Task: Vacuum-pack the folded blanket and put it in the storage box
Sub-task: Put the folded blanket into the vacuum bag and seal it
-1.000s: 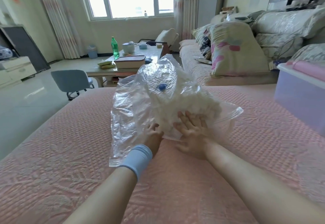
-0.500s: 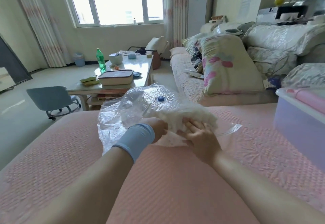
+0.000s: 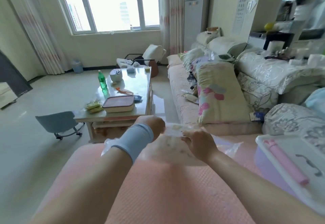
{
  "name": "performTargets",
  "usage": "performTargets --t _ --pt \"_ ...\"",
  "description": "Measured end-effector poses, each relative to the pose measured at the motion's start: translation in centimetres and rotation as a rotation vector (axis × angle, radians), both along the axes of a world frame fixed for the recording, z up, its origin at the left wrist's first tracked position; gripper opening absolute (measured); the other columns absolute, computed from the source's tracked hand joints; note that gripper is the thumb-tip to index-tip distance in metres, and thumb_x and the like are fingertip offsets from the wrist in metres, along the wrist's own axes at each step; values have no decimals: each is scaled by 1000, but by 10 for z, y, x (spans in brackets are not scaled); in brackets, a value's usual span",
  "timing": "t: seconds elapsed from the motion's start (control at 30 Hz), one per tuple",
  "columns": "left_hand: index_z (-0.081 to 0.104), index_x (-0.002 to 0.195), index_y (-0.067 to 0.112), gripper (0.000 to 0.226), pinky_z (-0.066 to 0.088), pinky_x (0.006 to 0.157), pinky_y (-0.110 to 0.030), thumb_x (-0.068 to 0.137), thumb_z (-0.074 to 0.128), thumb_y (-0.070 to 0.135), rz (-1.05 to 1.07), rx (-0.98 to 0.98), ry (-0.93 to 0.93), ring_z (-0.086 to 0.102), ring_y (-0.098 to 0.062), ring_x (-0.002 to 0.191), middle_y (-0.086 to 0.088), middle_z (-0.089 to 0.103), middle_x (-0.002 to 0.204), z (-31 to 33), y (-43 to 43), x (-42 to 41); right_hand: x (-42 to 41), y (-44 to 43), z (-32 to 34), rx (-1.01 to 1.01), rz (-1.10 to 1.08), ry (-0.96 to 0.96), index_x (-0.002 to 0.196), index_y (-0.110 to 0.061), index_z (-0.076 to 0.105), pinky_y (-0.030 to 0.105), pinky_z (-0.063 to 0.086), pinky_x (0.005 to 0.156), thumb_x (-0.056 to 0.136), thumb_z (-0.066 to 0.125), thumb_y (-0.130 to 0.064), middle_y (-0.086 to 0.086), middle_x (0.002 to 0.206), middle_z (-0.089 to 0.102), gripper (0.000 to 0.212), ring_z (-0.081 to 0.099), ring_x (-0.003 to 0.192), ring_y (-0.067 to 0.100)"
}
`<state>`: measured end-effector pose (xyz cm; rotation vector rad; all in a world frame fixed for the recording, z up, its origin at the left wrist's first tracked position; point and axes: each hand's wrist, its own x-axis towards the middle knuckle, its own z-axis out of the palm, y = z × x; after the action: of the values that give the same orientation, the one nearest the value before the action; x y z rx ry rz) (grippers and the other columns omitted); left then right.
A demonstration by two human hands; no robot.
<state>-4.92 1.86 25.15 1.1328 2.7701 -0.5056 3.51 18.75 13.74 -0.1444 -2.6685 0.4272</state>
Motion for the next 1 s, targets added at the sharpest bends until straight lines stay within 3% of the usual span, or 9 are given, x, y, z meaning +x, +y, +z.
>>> performTargets --t 0.13,0.3,0.5,0.6,0.7,0.77,0.87,0.93,1.0 --pt "58 131 24 33 44 94 -32 101 45 16 11 34 -36 53 -23 122 -1 55 136 112 -2 0 4 -6 111 -3 -23 -197 79 -27 62 30 39 66 95 60 -41 -3 82 71 22 67 84 25" --pt "61 128 19 32 46 96 -35 100 45 19 78 10 -98 54 -22 121 0 56 133 214 -9 13 10 -1 216 -406 51 -442 57 -26 56 18 33 50 80 75 -44 -16 55 51 35 51 59 2" --pt "60 127 7 32 51 95 -40 100 44 5 239 25 -446 64 -30 110 -5 64 127 256 -20 24 33 21 271 -679 103 -501 74 -23 76 21 49 59 80 83 -20 -7 73 73 9 67 66 12" --pt "66 114 6 23 58 74 -32 96 51 8 271 124 -453 70 -27 91 -4 71 108 268 -19 35 41 11 278 -481 146 -577 98 -33 72 22 50 77 63 83 -54 -14 92 69 42 67 81 6" --pt "68 101 4 28 50 46 -24 96 41 1 370 207 -560 67 -31 62 -5 71 89 275 -19 44 43 -4 281 -388 197 -554 70 -26 71 18 46 57 74 76 -24 -12 69 70 7 69 68 15" --pt "69 96 7 26 49 45 -22 95 43 2 427 268 -561 65 -22 54 -6 74 91 284 -25 46 40 -7 292 -386 179 -493 69 -21 72 19 47 53 79 65 -10 -10 70 73 16 69 61 10" --pt "68 94 12 21 58 68 -25 95 48 6 517 289 -602 72 -7 78 -7 74 101 294 -38 39 34 -12 318 -377 208 -503 77 -16 71 22 53 56 86 59 -10 -9 74 75 16 69 61 6" --pt "69 84 10 33 57 58 -27 97 39 11 568 225 -727 65 -38 105 -17 71 105 296 -48 38 30 -21 332 -245 221 -618 80 -19 71 14 49 50 87 59 -14 -11 79 76 15 73 69 5" --pt "72 74 10 34 48 47 -23 94 44 9 554 282 -719 65 -48 96 -15 72 100 288 -54 29 27 -35 340 -42 197 -606 90 -23 71 10 42 51 87 59 -24 -10 93 75 12 73 84 10"
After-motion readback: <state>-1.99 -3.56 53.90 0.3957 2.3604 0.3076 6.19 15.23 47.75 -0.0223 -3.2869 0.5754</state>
